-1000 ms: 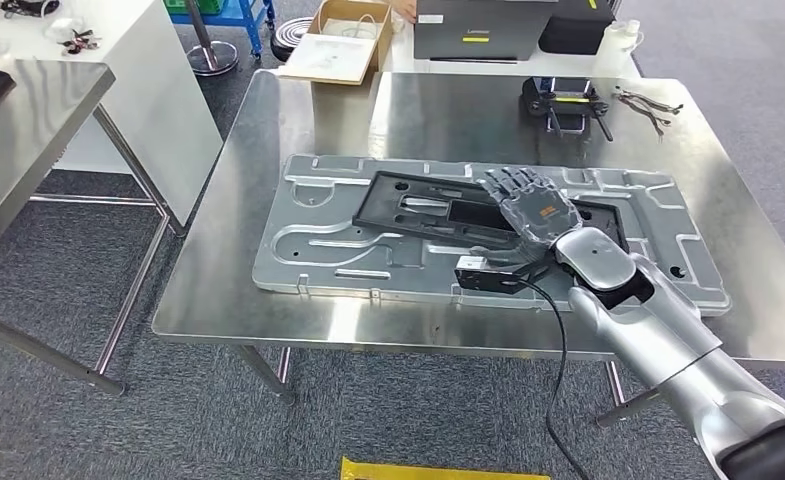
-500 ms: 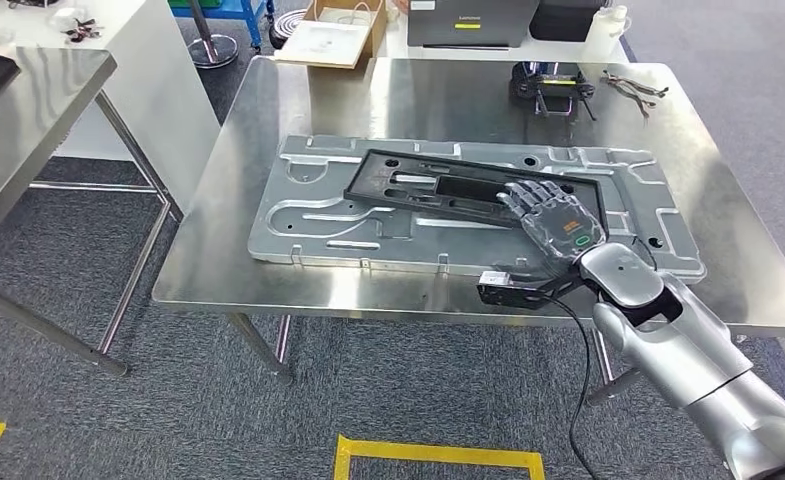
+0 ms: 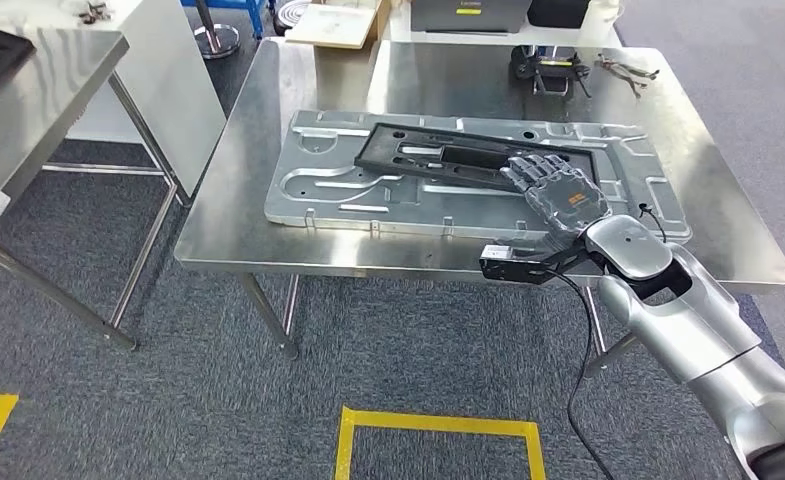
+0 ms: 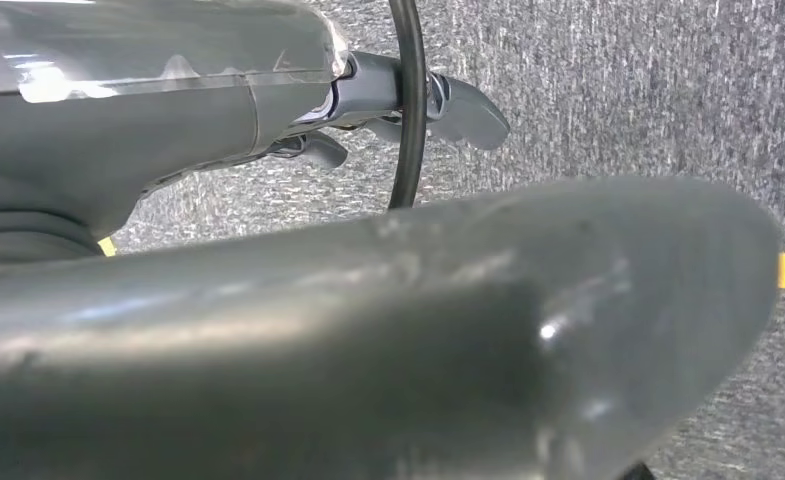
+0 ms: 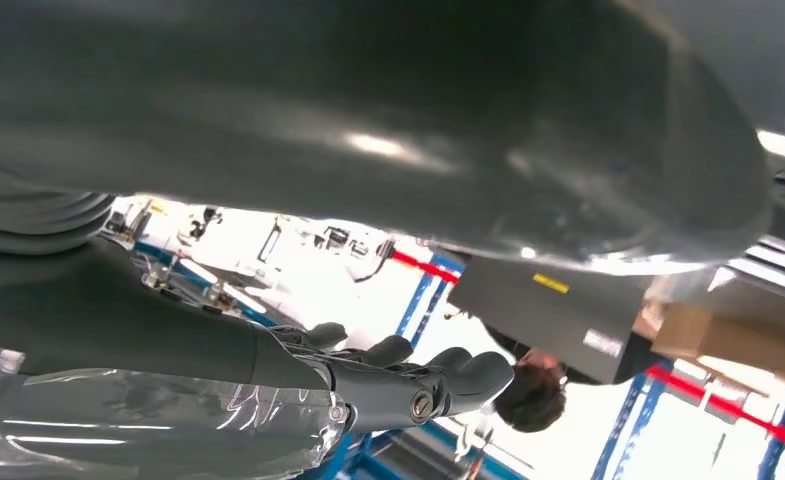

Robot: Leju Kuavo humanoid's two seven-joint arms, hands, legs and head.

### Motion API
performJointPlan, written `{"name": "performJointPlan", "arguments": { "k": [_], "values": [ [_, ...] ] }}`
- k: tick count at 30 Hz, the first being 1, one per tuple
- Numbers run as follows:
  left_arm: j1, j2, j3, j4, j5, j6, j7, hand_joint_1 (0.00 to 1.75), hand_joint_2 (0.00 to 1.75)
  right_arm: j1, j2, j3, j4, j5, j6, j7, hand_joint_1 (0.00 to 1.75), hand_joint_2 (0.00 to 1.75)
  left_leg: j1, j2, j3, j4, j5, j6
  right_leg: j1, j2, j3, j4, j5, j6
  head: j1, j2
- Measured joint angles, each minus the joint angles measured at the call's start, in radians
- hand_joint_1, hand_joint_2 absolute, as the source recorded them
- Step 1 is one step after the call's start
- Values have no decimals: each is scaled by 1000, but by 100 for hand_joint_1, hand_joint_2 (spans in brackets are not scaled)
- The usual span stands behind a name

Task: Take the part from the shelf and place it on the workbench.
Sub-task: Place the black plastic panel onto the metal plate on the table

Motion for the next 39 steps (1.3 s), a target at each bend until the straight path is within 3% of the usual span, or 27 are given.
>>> {"name": "performJointPlan", "arguments": {
  "k": [1, 3, 5, 7, 8, 9, 10, 12, 14, 16, 18, 19, 21, 23, 24, 25, 27, 28, 30, 31, 33, 34, 35, 38, 39],
  "values": [
    [0, -1, 0, 0, 0, 0, 0, 0, 0, -1, 0, 0, 0, -1, 0, 0, 0, 0, -1, 0, -3, 1, 7, -6, 3, 0, 7, -19, -6, -5, 0, 0],
    [2, -1, 0, 0, -1, 1, 0, 0, 0, -2, -1, 0, 2, -4, 0, 0, 0, 0, 0, -3, -11, 3, 11, -17, 1, -3, -6, -23, 10, -19, 0, 0],
    [4, -2, 0, 0, -2, 1, 1, 0, 0, -3, -1, 2, 4, -6, 1, 0, 0, 0, 2, -5, -34, 52, -50, -28, -5, -7, -28, -26, 34, -35, 0, 0],
    [6, -3, 0, 0, -3, 1, 1, 0, 0, -3, -1, 3, 4, -8, 1, 0, 0, 0, 7, -4, -64, 171, -155, -38, -4, -8, -57, -25, 58, -42, 0, 0],
    [6, -3, 0, 0, -4, 1, 1, 0, 0, -2, -1, 3, 5, -9, 1, 0, 0, 0, 9, -4, -74, 233, -187, -42, -4, -8, -72, -24, 69, -42, 0, 0],
    [5, -3, 0, 0, -4, 1, 1, 0, 0, -2, -1, 3, 5, -9, 1, 0, 0, 0, 11, -4, -74, 277, -194, -44, -3, -8, -87, -22, 80, -41, 0, 0],
    [5, -3, 0, 0, -4, 2, 1, 0, 0, -1, -1, 4, 6, -9, 1, 0, 0, 0, 11, -4, -60, 290, -178, -46, -4, -8, -103, -19, 90, -39, 0, 0],
    [4, -3, 0, 0, -4, 2, 1, 0, 0, -1, -2, 4, 6, -11, 0, 0, 0, 0, 12, -4, 18, 213, -125, -43, -5, -8, -132, -10, 108, -33, 0, 0],
    [1, -3, 0, 0, -5, 3, 1, 0, 0, 0, -7, 1, 5, -13, -1, 0, 0, 0, 9, -5, 119, 71, -127, -34, -3, -9, -151, -2, 123, -22, 0, 0],
    [-1, -3, 0, 0, -7, 3, 1, 0, 0, -1, -13, -3, 4, -16, -2, -1, 0, 0, 4, -7, 160, -3, -147, -24, -2, -11, -156, -4, 140, -9, 0, 0],
    [0, -5, 0, 0, -8, 3, 1, 0, 0, 1, -19, -4, 4, -19, -2, -1, 0, 0, 4, -4, 149, -12, -132, -9, -3, -11, -159, -5, 150, 4, 0, 0],
    [0, -6, 0, 0, -8, 3, 2, 0, 0, 3, -23, -4, 4, -19, -2, -1, 0, 0, 5, -2, 142, -15, -121, 0, -4, -10, -167, 7, 134, 8, 0, 0],
    [0, -8, 0, 0, -9, 4, 2, 0, 0, 7, -33, -5, 5, -22, -2, -1, 0, 0, 7, 3, 120, -20, -94, 17, -6, -6, -194, 82, 48, 13, 0, 0],
    [1, -9, 0, 0, -9, 4, 2, 0, 0, 11, -39, -6, 5, -25, -2, -1, 0, 0, 3, 3, 89, -18, -69, 25, -6, -5, -218, 197, -41, 18, 1, 0],
    [1, -9, 0, 0, -9, 4, 2, 0, 0, 15, -42, -6, 4, -26, -2, -1, 0, 0, 1, 4, 72, -15, -57, 25, -7, -4, -220, 243, -52, 19, 0, 0],
    [1, -9, 0, 0, -9, 4, 2, 0, 0, 19, -43, -6, 4, -27, -2, -1, 0, 0, 1, 4, 54, -11, -47, 24, -7, -5, -211, 264, -41, 21, 0, 0],
    [1, -9, 0, 0, -9, 4, 2, 0, 0, 25, -48, -7, 4, -30, -3, -1, 0, 0, 0, 4, 20, 1, -30, 20, -7, -5, -145, 210, 14, 20, 0, 0],
    [1, -9, 0, 0, -9, 5, 2, 0, 0, 25, -50, -8, 2, -30, -3, -1, 0, 0, 0, 3, 5, 8, -23, 17, -7, -4, -96, 146, 21, 16, 0, 0],
    [1, -11, 0, 0, -10, 6, 2, 0, 0, 26, -56, -14, -6, -33, -6, -1, 0, 0, -2, 2, -12, 17, -9, 7, -1, -3, -18, 26, 0, 7, 0, 0],
    [2, -11, 0, 0, -10, 7, 2, 0, 0, 27, -60, -17, -10, -34, -6, -1, 0, 0, -2, 2, -15, 16, -1, 1, 2, -3, -3, -4, -13, 2, 0, 0],
    [3, -12, 0, 0, -10, 9, 2, 0, 0, 30, -66, -19, -14, -36, -7, -1, 0, 0, -2, 1, -19, 13, 13, -11, 3, -4, -8, -16, -1, -8, 0, 0],
    [4, -12, 0, 0, -10, 11, 2, 0, 0, 31, -68, -19, -15, -36, -7, -1, 0, 0, 0, 0, -25, 21, 1, -17, 1, -6, -16, -18, 11, -16, 0, 0],
    [6, -12, 0, 0, -10, 12, 2, 0, 0, 32, -68, -19, -17, -36, -7, -1, 0, 0, 1, -2, -34, 44, -32, -22, -2, -8, -26, -21, 24, -23, 0, 0],
    [7, -13, 0, 0, -10, 13, 2, 0, 0, 37, -68, -19, -20, -37, -7, -2, 0, 0, 7, -3, -73, 204, -182, -37, -5, -11, -71, -22, 63, -34, 0, 0],
    [7, -13, 0, 0, -10, 13, 2, 0, 0, 39, -68, -19, -20, -37, -7, -2, 0, 0, 9, -3, -78, 258, -202, -41, -5, -11, -88, -21, 76, -33, 0, 0]
  ]
}}
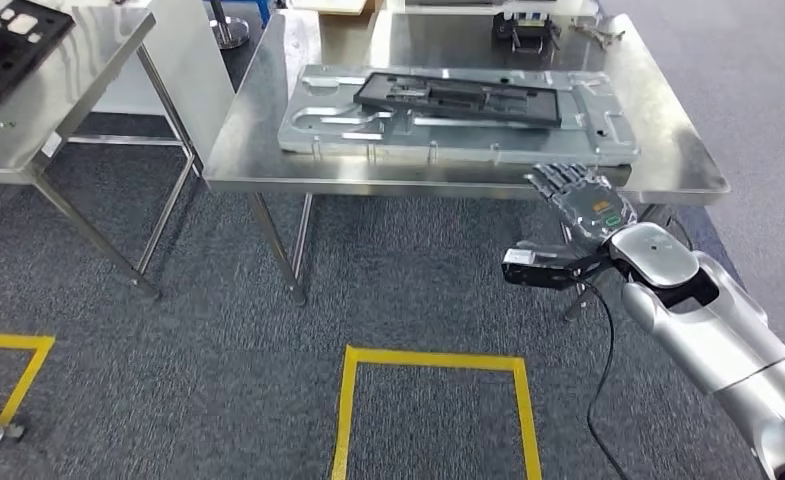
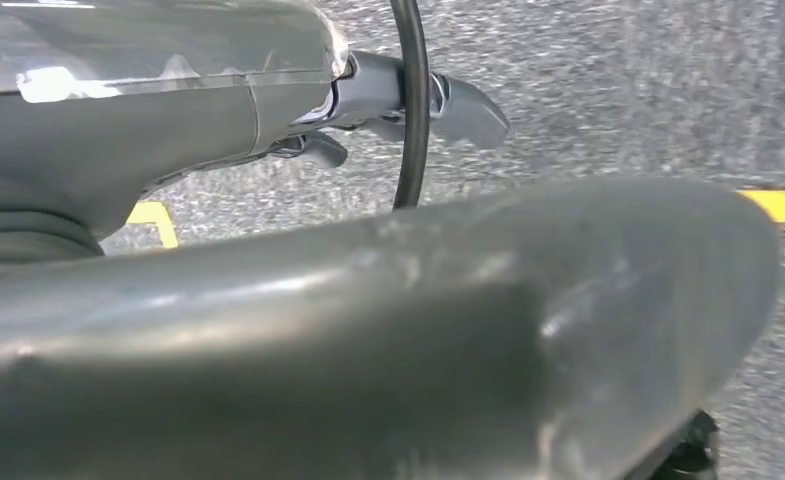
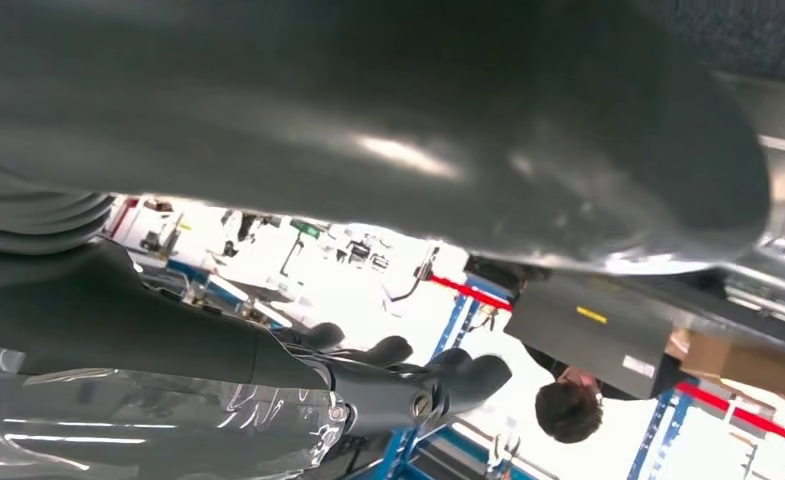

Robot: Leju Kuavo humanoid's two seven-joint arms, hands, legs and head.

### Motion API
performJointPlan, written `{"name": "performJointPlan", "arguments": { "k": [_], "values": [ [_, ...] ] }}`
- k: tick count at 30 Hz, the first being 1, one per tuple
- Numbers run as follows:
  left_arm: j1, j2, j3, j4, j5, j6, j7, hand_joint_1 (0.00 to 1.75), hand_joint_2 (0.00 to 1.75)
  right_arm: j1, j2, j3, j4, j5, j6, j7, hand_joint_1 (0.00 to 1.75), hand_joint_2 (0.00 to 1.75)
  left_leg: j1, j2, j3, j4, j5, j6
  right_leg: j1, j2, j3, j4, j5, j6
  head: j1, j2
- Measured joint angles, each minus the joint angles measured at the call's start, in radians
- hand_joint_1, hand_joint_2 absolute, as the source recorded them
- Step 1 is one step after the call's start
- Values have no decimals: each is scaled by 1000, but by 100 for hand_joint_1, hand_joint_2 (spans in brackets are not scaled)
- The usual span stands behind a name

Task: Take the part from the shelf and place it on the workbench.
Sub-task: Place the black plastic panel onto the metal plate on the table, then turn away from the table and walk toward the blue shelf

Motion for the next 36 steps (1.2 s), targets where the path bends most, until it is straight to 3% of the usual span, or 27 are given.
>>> {"name": "performJointPlan", "arguments": {
  "k": [1, 2, 4, 6, 7, 8, 10, 11, 12, 14, 15, 16, 17, 18, 19, 21, 23, 25, 26, 27, 29, 30, 31, 33, 34, 36],
  "values": [
    [-1, 0, 0, 0, 0, 0, 0, 0, 0, 2, 0, 0, 0, 0, 0, 0, 0, 0, 2, 0, 7, 32, 6, -3, 0, 0, -19, 2, 13, 2, 0, 0],
    [-1, 0, 0, 0, 0, 1, 0, 0, 0, 4, 0, 0, 0, 0, 0, 0, 0, 0, 3, 0, 29, 35, 30, -4, -1, 0, -37, 5, 26, 5, 0, 0],
    [-3, 0, 0, 0, 0, 2, 0, 0, 0, 7, -1, -1, -1, -1, 0, 0, 0, 0, 4, 0, 119, -54, 74, -3, -3, 0, -71, 12, 49, 14, 0, 0],
    [-6, 1, 0, 0, -1, 2, 0, 0, 0, 7, -4, -7, -4, -1, 0, 0, 0, 0, 2, -1, 223, -197, 52, 5, -2, -2, -90, 19, 69, 25, 0, 0],
    [-8, 1, 0, 0, -1, 2, 0, 0, 0, 7, -5, -10, -6, -1, 0, 0, 0, 0, -1, -2, 251, -243, 36, 11, -1, -3, -94, 18, 79, 32, 0, 0],
    [-9, 1, 0, 0, -2, 2, 0, 0, 0, 7, -6, -13, -7, -2, 0, -1, 0, 0, -4, -3, 259, -268, 31, 18, -1, -4, -96, 14, 91, 38, 0, 0],
    [-7, 0, 0, 0, -2, 2, 0, 0, 0, 9, -8, -13, -7, -3, 0, -4, 0, 0, -4, 0, 243, -275, 53, 36, -5, -3, -103, 8, 100, 50, 0, 0],
    [-6, -1, 0, 0, -2, 2, 1, 0, 0, 11, -9, -13, -6, -4, 1, -5, 0, 0, -3, 3, 231, -278, 68, 46, -6, -1, -112, 23, 74, 54, 0, 0],
    [-6, -2, 0, 0, -3, 2, 0, 0, 0, 12, -11, -13, -6, -4, 1, -5, 0, 0, -2, 6, 217, -280, 84, 55, -8, 1, -126, 57, 28, 56, 0, 0],
    [-6, -2, 0, 0, -3, 2, 0, 0, 0, 13, -14, -13, -6, -5, 1, -6, 0, 0, -5, 8, 181, -279, 113, 64, -8, 3, -154, 181, -83, 60, 0, 0],
    [-5, -2, 0, 0, -3, 2, 0, 0, 0, 14, -15, -13, -6, -5, 1, -6, 0, 0, -7, 9, 163, -277, 127, 65, -8, 3, -162, 245, -111, 61, 0, 0],
    [-5, -2, 0, 0, -3, 2, 0, 0, 0, 16, -15, -13, -6, -5, 1, -6, 0, 0, -9, 9, 145, -276, 140, 65, -8, 3, -160, 289, -112, 62, 0, 0],
    [-6, -2, 0, 0, -3, 2, 0, 0, 0, 17, -15, -13, -6, -5, 2, -6, 0, 0, -11, 9, 127, -274, 152, 64, -8, 3, -144, 304, -92, 61, 0, 0],
    [-6, -2, 0, 0, -3, 2, 0, 0, 0, 17, -15, -13, -6, -6, 2, -6, 0, 0, -12, 9, 109, -271, 164, 63, -7, 3, -110, 283, -65, 58, 0, 0],
    [-6, -3, 0, 0, -3, 2, 0, 0, 0, 16, -15, -13, -6, -6, 2, -6, 0, 0, -12, 9, 94, -267, 174, 60, -5, 4, -60, 233, -47, 53, 0, 0],
    [-7, -4, 0, 0, -4, 2, 0, 0, 0, 10, -15, -14, -7, -6, 1, -6, 0, 0, -16, 8, 72, -258, 192, 52, 3, 4, 59, 82, -66, 42, 0, 0],
    [-7, -5, 0, 0, -5, 2, 0, 0, 0, 4, -15, -16, -8, -7, 2, -6, 0, 0, -17, 8, 60, -257, 211, 42, 10, 4, 115, -9, -99, 33, 0, 0],
    [-6, -5, 0, 0, -6, 2, 0, 0, 0, 4, -15, -16, -7, -7, 3, -7, 0, 0, -16, 6, 51, -258, 221, 29, 8, 2, 105, -22, -86, 23, 0, 0],
    [-4, -5, 0, 0, -7, 2, 0, 0, 0, 5, -14, -16, -7, -7, 3, -7, 0, 0, -15, 4, 44, -248, 203, 22, 6, 0, 95, -24, -74, 16, 0, 0],
    [-2, -5, 1, 0, -7, 2, 0, 0, 0, 5, -14, -16, -6, -7, 4, -8, 0, 0, -13, 3, 34, -223, 166, 16, 3, -1, 83, -26, -60, 8, 0, 0],
    [0, -5, 1, 0, -9, 2, 0, 0, 0, 5, -13, -16, -5, -7, 4, -9, 0, 0, -7, 3, 10, -122, 60, 7, 4, -2, 54, -26, -35, 0, 0, 0],
    [0, -5, 1, 0, -10, 2, 0, 0, 0, 5, -13, -16, -5, -7, 4, -9, 0, 0, -5, 3, 2, -62, 23, 3, 4, -2, 38, -25, -22, -2, 0, 0],
    [-1, -5, 1, 0, -10, 2, 0, 0, 0, 6, -13, -16, -4, -7, 4, -9, 0, 0, -3, 3, 2, -13, 12, 1, 5, -2, 21, -23, -10, -1, 0, 0],
    [-3, -5, 1, 0, -11, 2, 0, 0, 0, 8, -13, -16, -2, -8, 4, -10, 0, 0, -2, 3, 39, 8, 55, 0, 5, -2, -16, -16, 13, 3, 0, 0],
    [-4, -5, 1, 0, -12, 2, 0, 0, 0, 9, -13, -16, -1, -8, 4, -10, 0, 0, -1, 3, 78, -27, 81, 3, 6, -2, -33, -12, 23, 5, 0, 0],
    [-6, -4, 1, 0, -13, 3, 0, 0, 0, 11, -14, -16, 0, -10, 2, -10, 0, 0, -5, 2, 192, -163, 78, 15, 7, -3, -56, -4, 41, 13, 0, 0]
  ]
}}
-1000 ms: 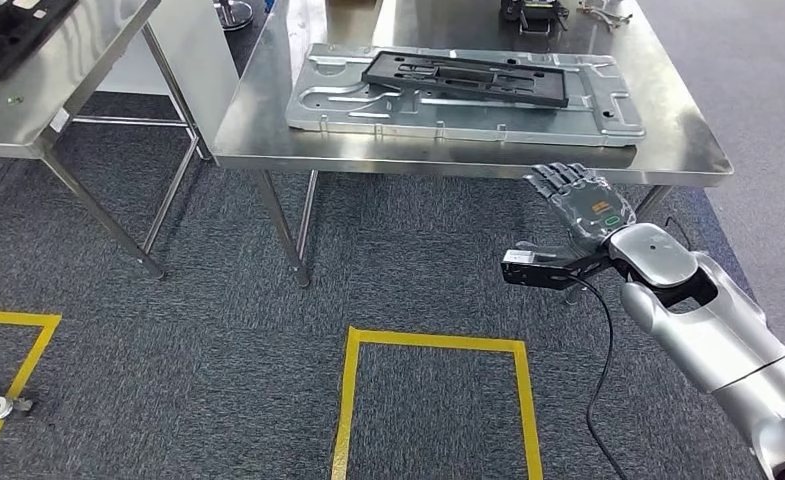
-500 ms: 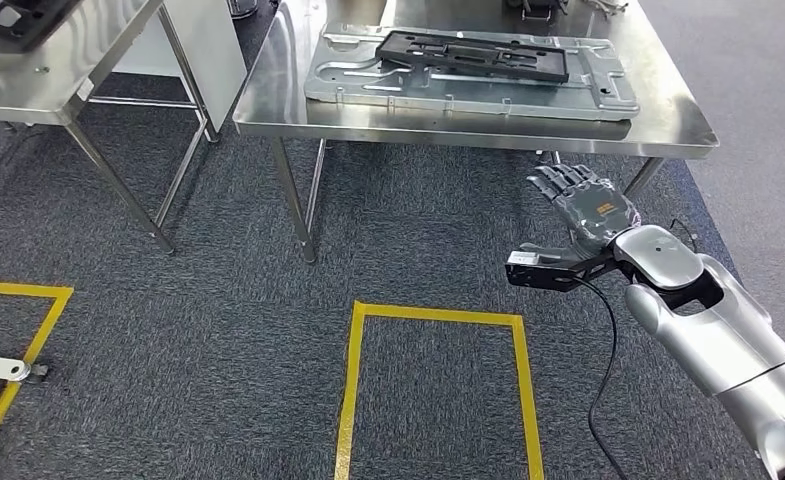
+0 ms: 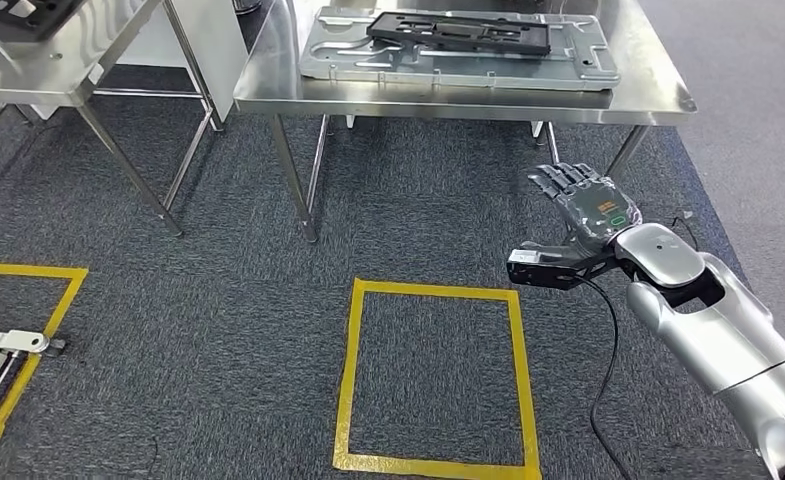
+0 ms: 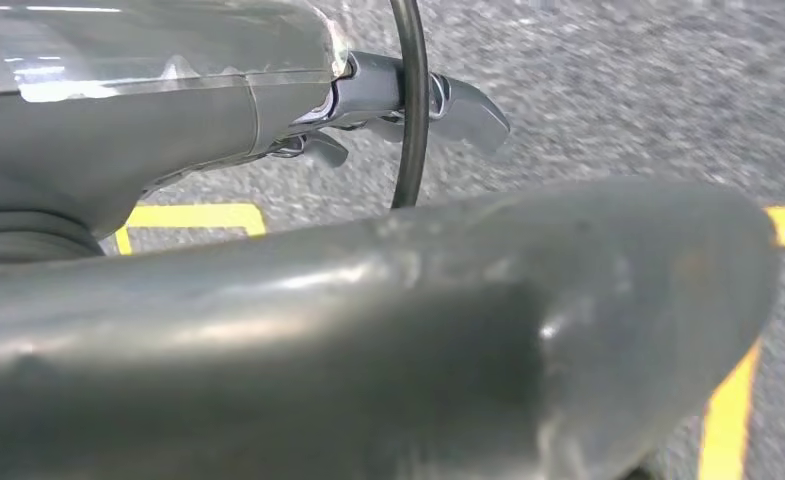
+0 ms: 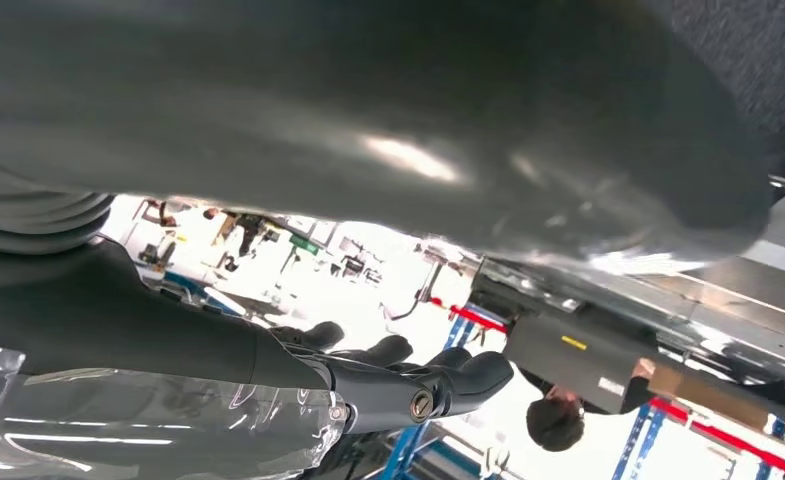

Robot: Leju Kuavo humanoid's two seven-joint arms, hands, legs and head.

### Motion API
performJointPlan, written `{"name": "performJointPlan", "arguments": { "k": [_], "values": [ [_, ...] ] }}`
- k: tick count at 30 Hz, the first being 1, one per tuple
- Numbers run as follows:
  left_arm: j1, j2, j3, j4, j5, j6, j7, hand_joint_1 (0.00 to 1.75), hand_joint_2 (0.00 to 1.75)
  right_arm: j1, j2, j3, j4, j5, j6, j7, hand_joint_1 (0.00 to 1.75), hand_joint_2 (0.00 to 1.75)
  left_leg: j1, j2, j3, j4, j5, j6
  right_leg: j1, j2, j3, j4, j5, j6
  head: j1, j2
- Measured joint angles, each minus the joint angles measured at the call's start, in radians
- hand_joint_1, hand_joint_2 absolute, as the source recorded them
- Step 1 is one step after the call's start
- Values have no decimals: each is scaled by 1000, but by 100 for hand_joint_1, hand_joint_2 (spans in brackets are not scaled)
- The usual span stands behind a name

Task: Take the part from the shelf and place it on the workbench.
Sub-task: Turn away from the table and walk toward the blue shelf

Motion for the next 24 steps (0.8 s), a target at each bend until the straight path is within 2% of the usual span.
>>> {"name": "performJointPlan", "arguments": {
  "k": [1, 2, 4, 5, 6, 7, 8, 9, 10, 11, 12, 13, 14, 15, 16, 17, 19, 20, 21, 22, 24],
  "values": [
    [-2, 0, 0, 0, 0, 1, 0, 0, 0, 0, -1, -1, 0, -1, -2, 0, 0, 0, -3, 0, 47, -65, -18, 5, 1, -1, -6, 2, 10, 5, 0, 0],
    [-4, 1, 0, 0, -1, 1, -1, 0, 0, 1, -2, -1, 0, -2, -3, 0, 0, 0, -5, -1, 77, -111, -35, 10, 1, -3, -9, 1, 19, 10, 0, 0],
    [-5, 0, 0, 0, -1, 1, -1, 0, 0, 6, -3, -2, 0, -4, -6, 0, 0, 0, -5, 0, 80, -143, -30, 20, 1, -3, -14, -3, 34, 22, 0, 0],
    [-4, -1, 0, 0, -1, 1, -1, 0, 0, 11, -4, -2, 1, -5, -7, 1, 0, 0, -3, 2, 72, -146, -19, 27, 0, -1, -20, 3, 23, 27, 0, 0],
    [-3, -2, 0, 0, -1, 1, -1, 0, 0, 16, -6, -2, 2, -6, -9, 1, 0, 0, 0, 4, 63, -149, -5, 36, -1, 2, -30, 25, -9, 31, 0, 0],
    [-2, -3, 0, 0, -1, 2, 0, 0, 0, 22, -8, -3, 3, -6, -13, 2, 0, 0, 1, 7, 52, -151, 8, 43, -3, 5, -45, 68, -57, 35, 0, 0],
    [-1, -3, 0, 0, -1, 2, 0, 0, 0, 29, -11, -5, 4, -7, -16, 3, 0, 0, 0, 7, 37, -150, 20, 49, -3, 7, -62, 130, -110, 39, 0, 0],
    [-1, -3, 0, 0, -1, 2, 0, 0, 0, 38, -14, -6, 5, -8, -21, 4, 0, 0, 0, 8, 22, -148, 31, 52, -4, 7, -78, 199, -151, 42, 0, 0],
    [-1, -3, 0, 0, -2, 2, 0, 0, 0, 47, -16, -8, 7, -9, -25, 4, 0, 0, 0, 8, 6, -145, 41, 51, -5, 7, -88, 256, -167, 45, 0, 0],
    [-1, -3, 0, 0, -2, 2, 0, 0, 0, 56, -18, -10, 8, -10, -28, 5, 0, 0, 0, 8, -10, -141, 50, 49, -7, 7, -85, 287, -159, 48, 0, 0],
    [-1, -3, 0, 0, -2, 3, 0, 0, 0, 63, -19, -12, 8, -12, -31, 5, 0, 0, 1, 8, -27, -134, 57, 46, -11, 7, -64, 281, -133, 50, 0, 0],
    [-1, -3, 0, 0, -2, 2, 0, 0, 0, 68, -21, -15, 8, -13, -34, 5, 0, 0, 3, 9, -43, -126, 63, 42, -15, 7, -26, 241, -104, 54, 0, 0],
    [-1, -3, 0, 0, -2, 2, 0, 0, 0, 71, -22, -18, 8, -14, -36, 5, 0, 0, 2, 9, -59, -114, 67, 37, -20, 7, 24, 178, -90, 57, 0, 0],
    [-1, -3, 0, 0, -2, 2, 0, 0, 0, 72, -22, -22, 8, -14, -37, 5, 0, 0, 2, 9, -74, -102, 70, 31, -20, 9, 71, 110, -91, 57, 0, 0],
    [-1, -3, 0, 0, -2, 2, 0, 0, 0, 72, -23, -25, 8, -15, -38, 5, 0, 0, 0, 9, -85, -92, 74, 25, -20, 11, 104, 58, -102, 54, 0, 0],
    [-2, -3, 0, 0, -2, 2, 0, 0, 0, 74, -25, -28, 8, -15, -39, 5, 0, 0, -2, 9, -95, -84, 79, 19, -18, 13, 119, 28, -114, 49, 0, 0],
    [0, -3, 0, 0, -3, 2, 0, 0, 0, 84, -27, -30, 9, -16, -41, 5, 0, 0, -1, 7, -108, -79, 90, 7, -17, 13, 110, 18, -113, 29, 0, 0],
    [2, -3, 0, 0, -3, 2, 0, 0, 0, 91, -27, -31, 9, -17, -44, 6, 0, 0, 1, 6, -116, -72, 82, 1, -17, 12, 102, 19, -105, 19, 0, 0],
    [3, -3, 0, 0, -4, 2, 0, 0, 0, 100, -28, -33, 9, -18, -50, 7, 0, 0, 3, 5, -126, -51, 56, -4, -17, 10, 92, 18, -96, 8, 0, 0],
    [4, -3, 0, 0, -4, 2, 0, 0, 0, 110, -29, -38, 9, -19, -57, 8, 0, 0, 4, 5, -139, -13, 14, -8, -17, 9, 82, 17, -87, -1, 0, 0],
    [5, -4, 0, 0, -4, 3, 0, 0, 0, 140, -31, -56, 9, -21, -77, 13, 0, 0, 5, 5, -165, 109, -81, -12, -11, 8, 59, 18, -67, -10, 0, 0]
  ]
}}
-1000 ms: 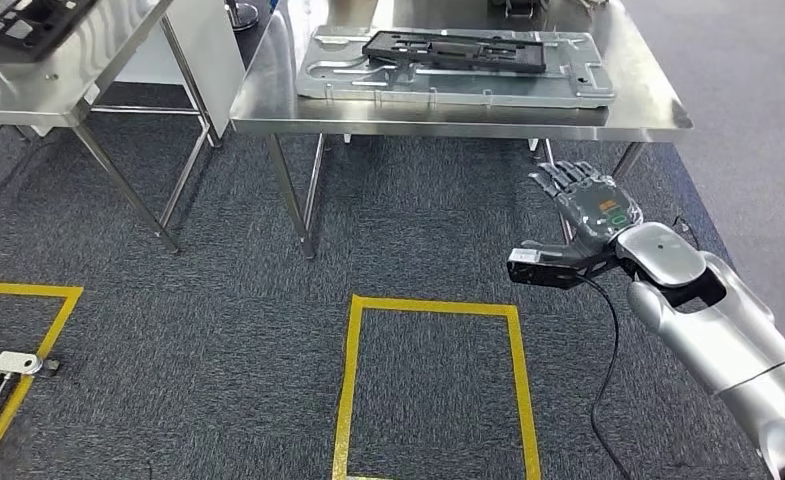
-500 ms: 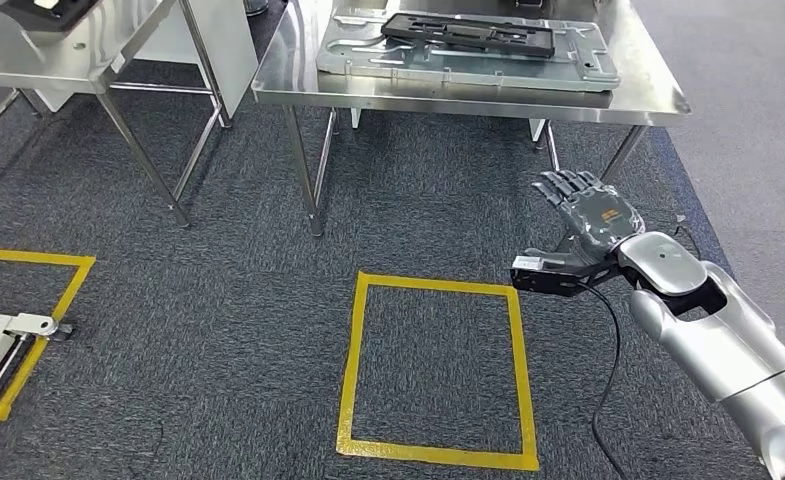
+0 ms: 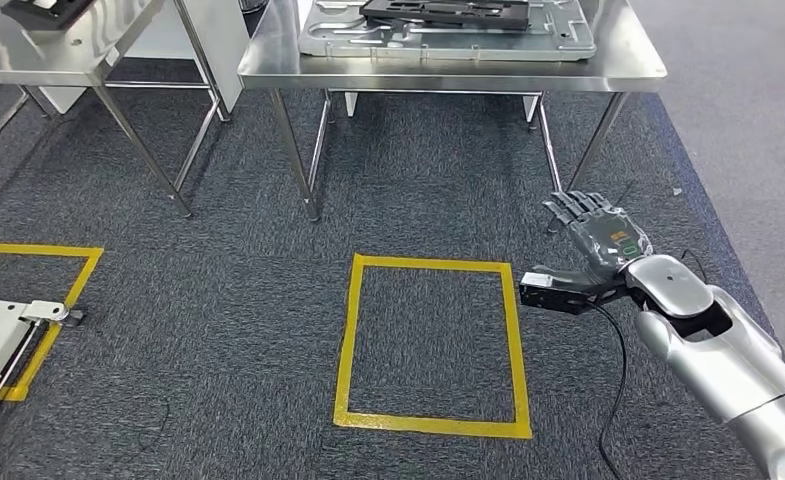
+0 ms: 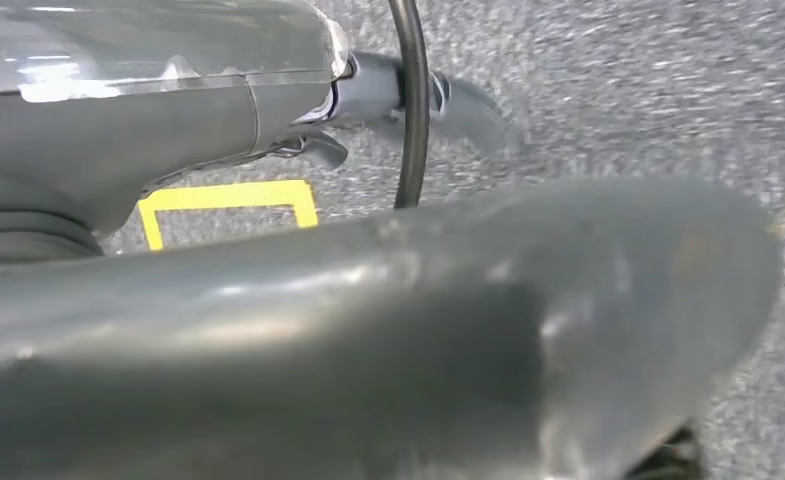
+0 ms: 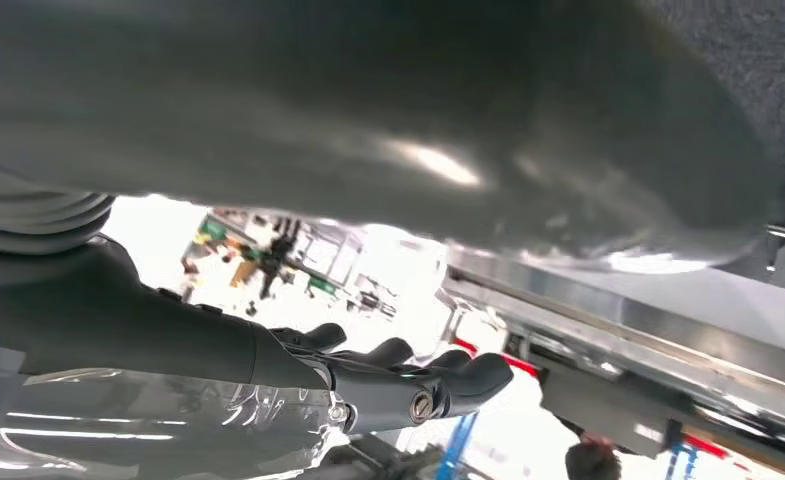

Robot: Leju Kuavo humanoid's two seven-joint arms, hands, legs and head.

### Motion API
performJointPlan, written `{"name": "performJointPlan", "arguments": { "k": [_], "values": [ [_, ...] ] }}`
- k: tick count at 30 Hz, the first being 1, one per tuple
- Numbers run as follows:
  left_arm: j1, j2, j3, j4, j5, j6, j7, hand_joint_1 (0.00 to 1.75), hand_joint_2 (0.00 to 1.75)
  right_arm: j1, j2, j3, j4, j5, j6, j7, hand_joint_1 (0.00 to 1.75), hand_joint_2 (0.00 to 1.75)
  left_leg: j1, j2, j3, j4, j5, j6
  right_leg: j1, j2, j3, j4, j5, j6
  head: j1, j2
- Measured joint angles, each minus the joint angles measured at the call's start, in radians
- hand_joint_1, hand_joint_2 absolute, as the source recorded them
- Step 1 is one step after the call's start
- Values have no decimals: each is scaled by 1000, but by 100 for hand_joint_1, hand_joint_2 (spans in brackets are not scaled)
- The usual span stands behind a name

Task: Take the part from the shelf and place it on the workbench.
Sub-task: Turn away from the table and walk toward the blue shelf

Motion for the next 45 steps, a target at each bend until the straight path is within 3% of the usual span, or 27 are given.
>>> {"name": "performJointPlan", "arguments": {
  "k": [1, 2, 4, 6, 8, 9, 11, 13, 15, 16, 17, 18, 20, 21, 23, 24, 27, 29, 31, 32, 33, 34, 37, 38, 41, 43, 45],
  "values": [
    [0, 0, 0, 0, 0, 0, 0, 0, 0, 25, -1, -14, 0, -1, -14, 2, 0, 44, 0, 0, -4, 53, -24, 0, 4, -1, -11, 0, 10, -2, 0, 0],
    [0, 0, 0, 0, 0, 1, 0, 0, 0, 57, -3, -32, -1, -1, -31, 2, 0, 87, -1, 0, 3, 84, -25, 3, 9, -3, -23, 1, 19, -4, 0, 0],
    [0, 0, 1, 0, 0, 2, 2, 0, 0, 137, -4, -76, -4, 2, -66, 2, 0, 175, -7, -1, 65, 42, 23, 21, 20, -6, -44, 1, 37, -6, 0, 0],
    [0, 0, 1, 0, 0, 4, 4, 0, 0, 226, -2, -129, -11, 14, -106, 2, 0, 175, -18, -4, 173, -101, 48, 51, 28, -8, -61, 1, 55, -6, 0, 0],
    [-1, 0, 3, -1, 0, 6, 5, 0, 0, 321, 6, -185, -16, 29, -148, 3, 0, 175, -27, -8, 245, -217, 33, 66, 28, -12, -67, -3, 71, 0, 0, 0],
    [0, 0, 5, -1, -1, 7, 6, 0, 0, 370, 17, -217, -14, 34, -171, 0, 0, 175, -28, -8, 256, -245, 27, 68, 27, -14, -67, -8, 80, 5, 0, 0],
    [2, -3, 12, -1, 0, 10, 7, 0, 0, 474, 54, -287, 1, 31, -225, -17, 0, 175, -26, -9, 254, -267, 48, 71, 25, -14, -67, -14, 87, 17, 0, 0],
    [5, -7, 21, -1, 1, 13, 7, 0, 87, 572, 101, -358, 33, 21, -268, -40, 0, 175, -20, -8, 249, -288, 77, 78, 24, -6, -82, 27, 32, 26, 0, 0],
    [8, -9, 28, -1, 3, 16, 7, 0, 175, 639, 144, -416, 72, 8, -282, -52, 0, 175, -18, -5, 231, -290, 97, 81, 16, 1, -113, 134, -63, 35, 0, 0],
    [9, -9, 30, -1, 4, 18, 8, 0, 175, 661, 167, -441, 95, -1, -284, -59, 0, 175, -18, -3, 219, -288, 105, 78, 10, 2, -127, 191, -90, 42, 0, 0],
    [9, -9, 33, -1, 4, 21, 11, 0, 175, 677, 196, -467, 131, -12, -289, -71, 0, 175, -16, 0, 206, -284, 111, 75, 5, 2, -129, 230, -90, 49, 0, 0],
    [10, -10, 36, -1, 4, 26, 16, 0, 175, 687, 229, -494, 185, -23, -301, -91, 0, 175, -13, 3, 193, -279, 116, 70, -2, 2, -118, 242, -69, 57, 0, 0],
    [9, -12, 43, -1, 0, 36, 31, 0, 175, 685, 300, -554, 350, -46, -345, -150, 0, 175, -5, 6, 169, -258, 119, 59, -17, 0, -42, 166, -17, 71, 0, 0],
    [9, -13, 46, -1, -3, 42, 38, 0, 175, 675, 335, -589, 452, -61, -367, -179, 0, 175, -3, 6, 156, -242, 117, 51, -20, -2, 8, 101, -16, 76, 1, 0],
    [7, -14, 48, -1, -9, 52, 50, 0, 175, 657, 392, -659, 642, -93, -390, -213, 0, 175, -7, 7, 138, -213, 109, 35, -22, -3, 68, 14, -46, 65, 0, 0],
    [7, -14, 49, -1, -12, 55, 55, 0, 175, 654, 417, -690, 720, -105, -392, -219, 0, 175, -8, 7, 133, -205, 107, 28, -19, -3, 74, 3, -60, 54, 0, 0],
    [10, -15, 49, -1, -19, 61, 68, 0, 175, 649, 471, -753, 883, -128, -360, -202, 0, 175, -2, 7, 123, -180, 90, 10, -17, -2, 61, 4, -55, 17, 0, 0],
    [11, -16, 49, -1, -23, 72, 82, 0, 175, 639, 499, -788, 957, -149, -303, -153, 0, 175, 1, 5, 91, -96, 23, 1, -14, -2, 48, 4, -43, 1, 0, 0],
    [10, -17, 49, -1, -29, 88, 99, 0, 175, 633, 525, -822, 1012, -171, -246, -91, 0, 175, 2, 5, 46, 31, -53, -3, -7, -2, 34, 5, -34, -6, 0, 0],
    [10, -17, 49, -1, -31, 94, 105, 0, 175, 632, 538, -837, 1036, -179, -227, -68, 0, 175, 2, 5, 36, 73, -69, -2, -4, -2, 28, 5, -30, -8, 0, 0],
    [11, -17, 49, -1, -33, 98, 109, 0, 175, 631, 547, -849, 1055, -184, -216, -54, 0, 175, 2, 5, 44, 78, -64, 1, 0, -2, 24, 6, -27, -9, 0, 0],
    [11, -17, 49, -1, -34, 102, 111, 0, 175, 629, 556, -859, 1070, -188, -211, -46, 0, 175, 1, 4, 72, 41, -41, 7, 3, -1, 20, 6, -23, -9, 0, 0],
    [12, -16, 43, -1, -28, 116, 117, 0, 175, 621, 582, -882, 1098, -207, -201, -24, 0, 175, -9, 4, 198, -167, 34, 33, 10, 2, 16, 6, -13, -4, 0, 0],
    [15, -16, 34, -1, -18, 119, 119, 0, 175, 619, 587, -886, 1102, -218, -197, -19, 0, 175, -12, 4, 219, -206, 43, 38, 11, 2, 17, 5, -10, 0, 0, 0],
    [30, -14, -19, -1, 41, 124, 128, 0, 175, 614, 595, -889, 1103, -260, -183, -17, 0, 175, -14, 7, 222, -233, 56, 47, 9, 1, 18, 2, 0, 18, 0, 0],
    [38, -12, -61, -4, 90, 125, 132, 0, 175, 615, 597, -889, 1103, -292, -174, -17, 0, 175, -10, 9, 220, -250, 73, 59, 9, 2, 4, 33, -29, 27, 0, 0],
    [43, -8, -103, -12, 139, 124, 137, 0, 175, 621, 598, -888, 1104, -323, -166, -17, 0, 175, -10, 10, 211, -256, 85, 68, 9, 3, -39, 136, -102, 31, 0, 0]
  ]
}}
